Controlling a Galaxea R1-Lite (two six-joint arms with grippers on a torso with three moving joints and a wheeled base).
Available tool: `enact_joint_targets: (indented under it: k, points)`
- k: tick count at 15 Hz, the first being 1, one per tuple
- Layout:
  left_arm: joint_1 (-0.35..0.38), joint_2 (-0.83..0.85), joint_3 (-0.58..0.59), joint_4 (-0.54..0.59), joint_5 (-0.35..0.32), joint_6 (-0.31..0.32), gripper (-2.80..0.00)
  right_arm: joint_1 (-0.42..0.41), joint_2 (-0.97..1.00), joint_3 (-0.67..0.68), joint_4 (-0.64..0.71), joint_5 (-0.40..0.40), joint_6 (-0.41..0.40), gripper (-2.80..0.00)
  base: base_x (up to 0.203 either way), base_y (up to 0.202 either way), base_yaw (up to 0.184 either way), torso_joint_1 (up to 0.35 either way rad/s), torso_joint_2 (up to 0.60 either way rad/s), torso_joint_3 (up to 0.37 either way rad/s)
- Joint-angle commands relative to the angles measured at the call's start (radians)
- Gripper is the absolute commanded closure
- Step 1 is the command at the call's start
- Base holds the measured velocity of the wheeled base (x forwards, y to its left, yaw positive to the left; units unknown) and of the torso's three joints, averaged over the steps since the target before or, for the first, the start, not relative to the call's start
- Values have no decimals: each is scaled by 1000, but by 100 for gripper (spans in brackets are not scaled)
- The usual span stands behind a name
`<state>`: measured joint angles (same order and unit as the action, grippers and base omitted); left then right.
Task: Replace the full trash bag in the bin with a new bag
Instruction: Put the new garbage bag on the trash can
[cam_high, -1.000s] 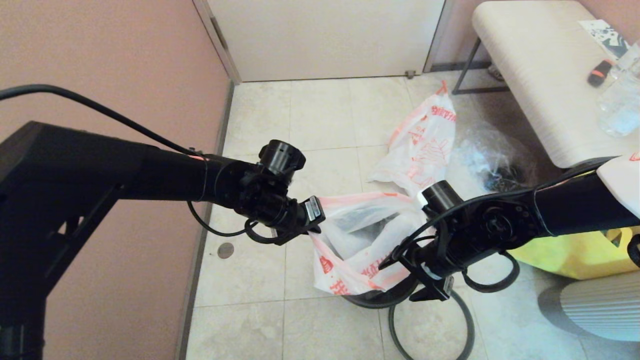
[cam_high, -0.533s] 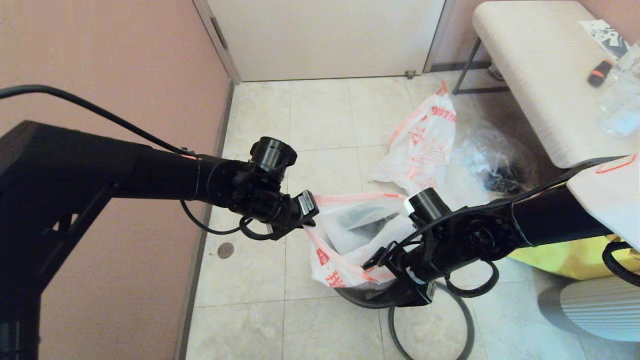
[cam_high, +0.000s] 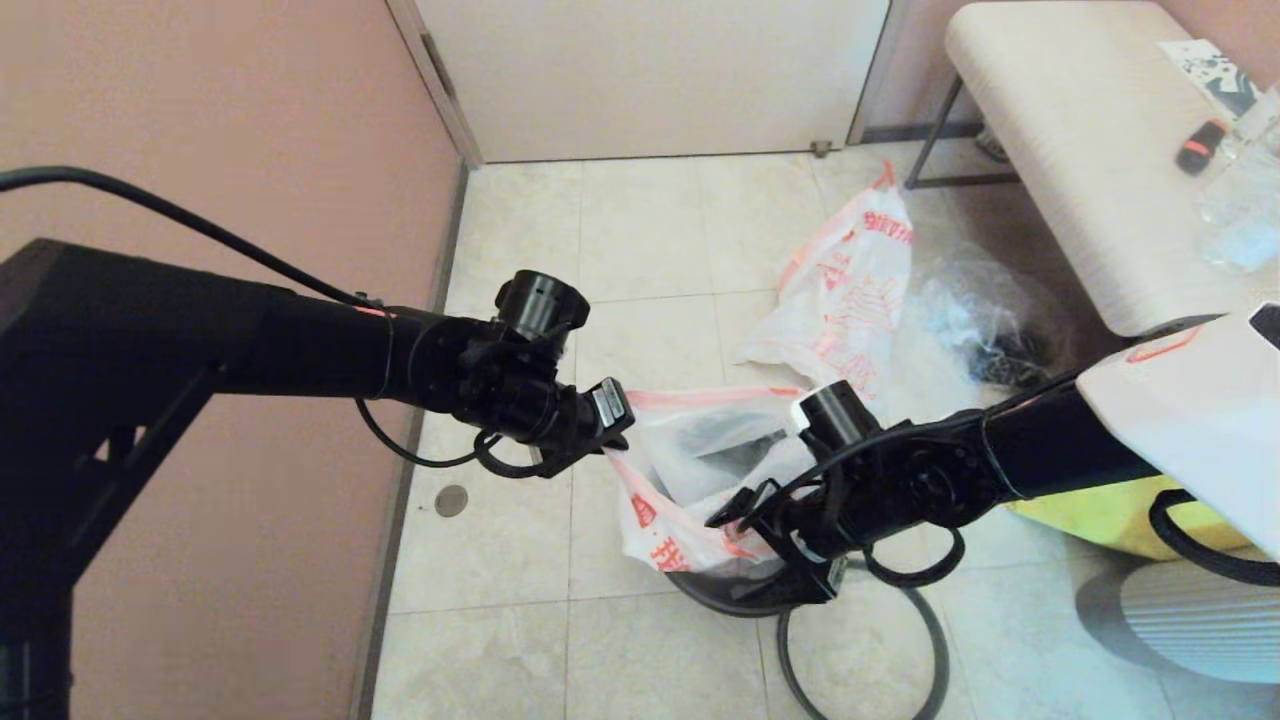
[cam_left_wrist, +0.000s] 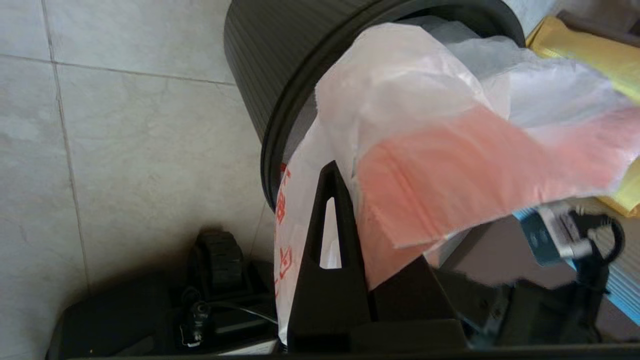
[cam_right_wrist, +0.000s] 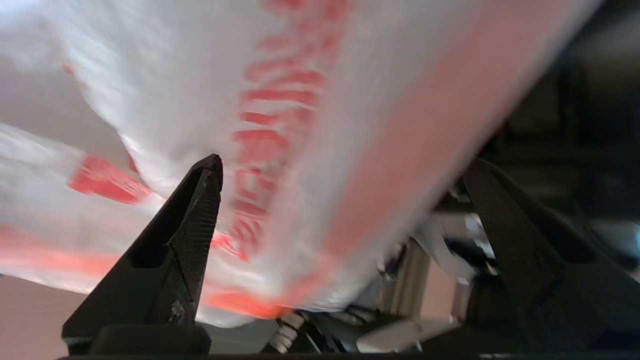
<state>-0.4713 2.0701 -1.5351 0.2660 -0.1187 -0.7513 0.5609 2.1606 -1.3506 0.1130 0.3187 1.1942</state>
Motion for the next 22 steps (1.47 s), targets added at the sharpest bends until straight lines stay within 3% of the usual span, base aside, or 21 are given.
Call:
enact_joint_targets:
  k: [1, 8, 12, 14, 16, 20, 22]
  points:
    - [0, 1, 0, 2, -1, -5, 0, -1, 30, -7, -12, 0, 4, 0, 0, 0, 0, 0, 0, 0]
    - [0, 5, 0, 2, -6, -3, 0, -25, -79, 61, 34, -101, -9, 0, 0, 0, 0, 0, 0, 0]
    - [-3, 24, -3, 7, -4, 4, 0, -62, -113, 169, 42, -162, -66, 0, 0, 0, 0, 0, 0, 0]
    - [-4, 33, -3, 23, -7, 59, 0, -86, -91, 182, 38, -234, -146, 0, 0, 0, 0, 0, 0, 0]
    - [-11, 30, -18, 148, -12, 171, 0, -143, -79, 146, 12, -263, -230, 0, 0, 0, 0, 0, 0, 0]
    - [-81, -4, -35, 222, -27, 198, 0, -190, -69, -33, 55, -266, -271, 0, 0, 0, 0, 0, 0, 0]
    - [-90, -1, -34, 256, -29, 241, 0, -202, -62, -133, 120, -266, -272, 0, 0, 0, 0, 0, 0, 0]
